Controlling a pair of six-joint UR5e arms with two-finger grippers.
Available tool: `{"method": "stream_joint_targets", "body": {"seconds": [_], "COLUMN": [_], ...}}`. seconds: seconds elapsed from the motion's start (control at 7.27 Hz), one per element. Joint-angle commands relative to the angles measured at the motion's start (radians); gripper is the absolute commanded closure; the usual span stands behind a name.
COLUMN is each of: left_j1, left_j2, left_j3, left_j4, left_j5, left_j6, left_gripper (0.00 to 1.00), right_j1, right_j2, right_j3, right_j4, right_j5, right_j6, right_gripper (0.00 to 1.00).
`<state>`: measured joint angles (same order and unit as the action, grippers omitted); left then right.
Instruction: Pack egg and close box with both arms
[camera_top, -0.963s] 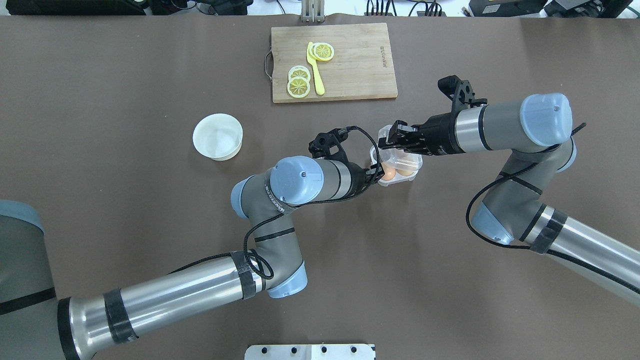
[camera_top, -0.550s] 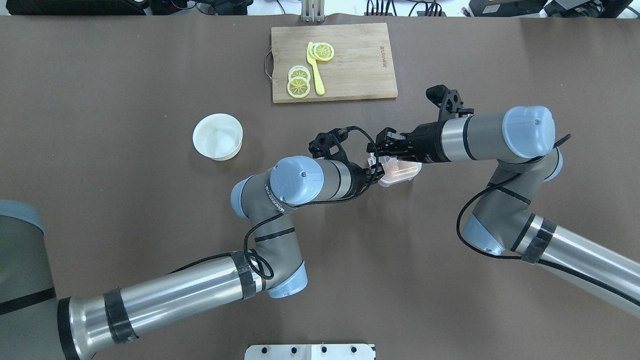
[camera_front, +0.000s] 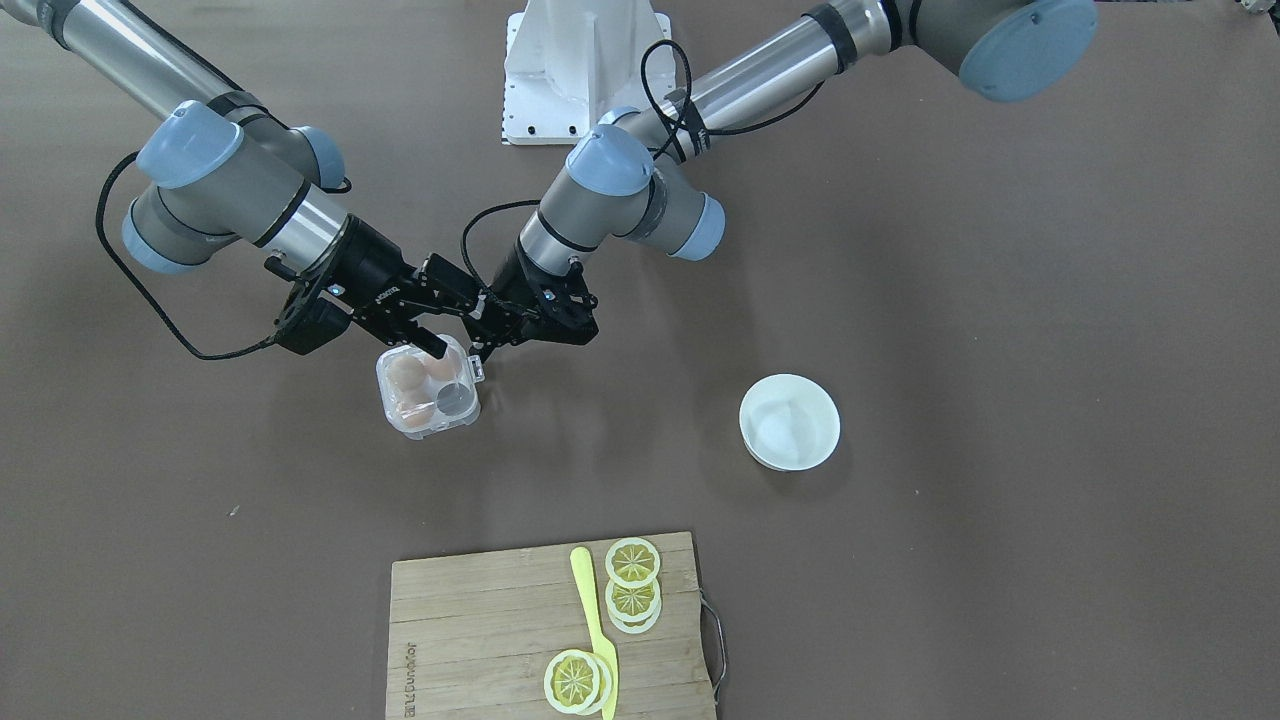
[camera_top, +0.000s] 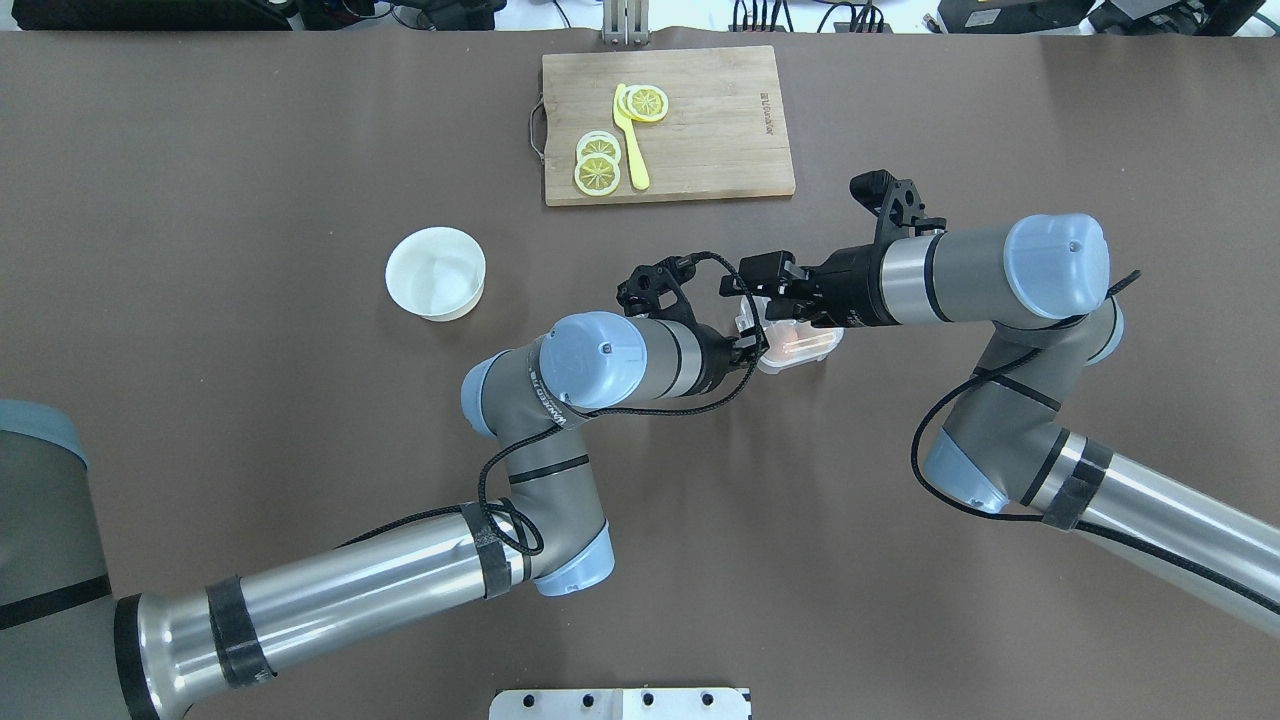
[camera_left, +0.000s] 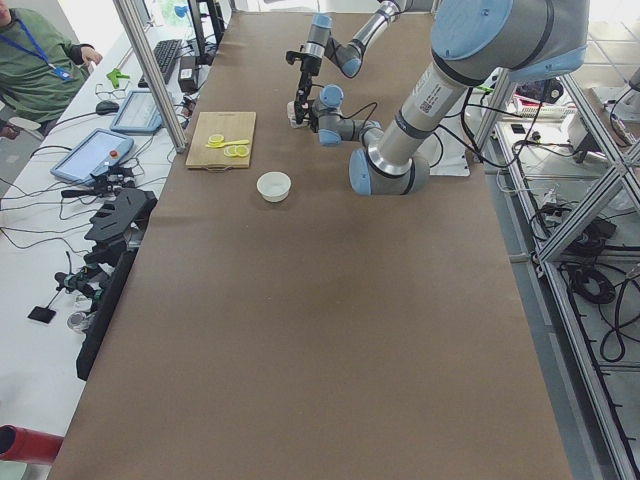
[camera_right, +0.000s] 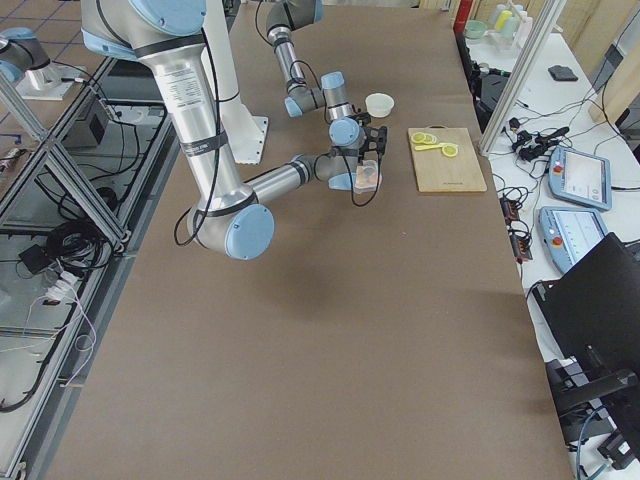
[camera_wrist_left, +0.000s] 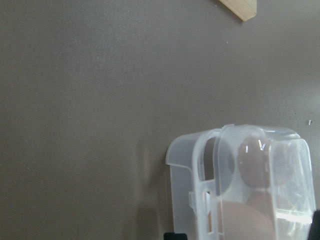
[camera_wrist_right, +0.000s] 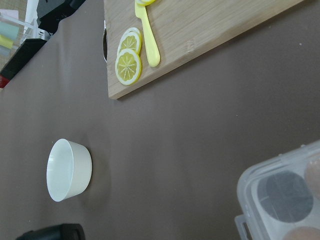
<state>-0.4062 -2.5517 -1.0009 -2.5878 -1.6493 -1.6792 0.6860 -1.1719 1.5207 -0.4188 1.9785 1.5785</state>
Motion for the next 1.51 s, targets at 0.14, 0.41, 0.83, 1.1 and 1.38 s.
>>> {"method": "stream_joint_targets", "body": {"seconds": [0.14, 0.41, 0.83, 1.1, 1.38], "left_j1": [-0.029, -0.116, -0.271, -0.409, -0.503], "left_j2": [0.062, 0.187, 0.338, 0.44, 0.603], "left_j3": [-0.091, -0.194, -0.37, -0.558, -0.832], "left_j4": [0.0, 0.008, 0.141, 0.275, 0.59], "left_j5": [-0.015, -0.189, -0.396, -0.562, -0.606], "left_j6": [0.003, 0.149, 0.211, 0.313, 0.532], "left_gripper": [1.0, 0.65, 0.02, 0.02, 0.02], "right_j1": [0.024, 0.078, 0.182, 0.28, 0.368], "right_j2": [0.0, -0.002, -0.032, -0.089, -0.228], "right_j3": [0.134, 0.151, 0.232, 0.266, 0.271], "right_j4": [-0.208, -0.225, -0.383, -0.486, -0.502], "right_j5": [0.014, 0.11, 0.194, 0.25, 0.287], "right_j6": [-0.005, -0.006, -0.014, -0.087, -0.345], "right_gripper": [0.02, 0.02, 0.02, 0.02, 0.02]}}
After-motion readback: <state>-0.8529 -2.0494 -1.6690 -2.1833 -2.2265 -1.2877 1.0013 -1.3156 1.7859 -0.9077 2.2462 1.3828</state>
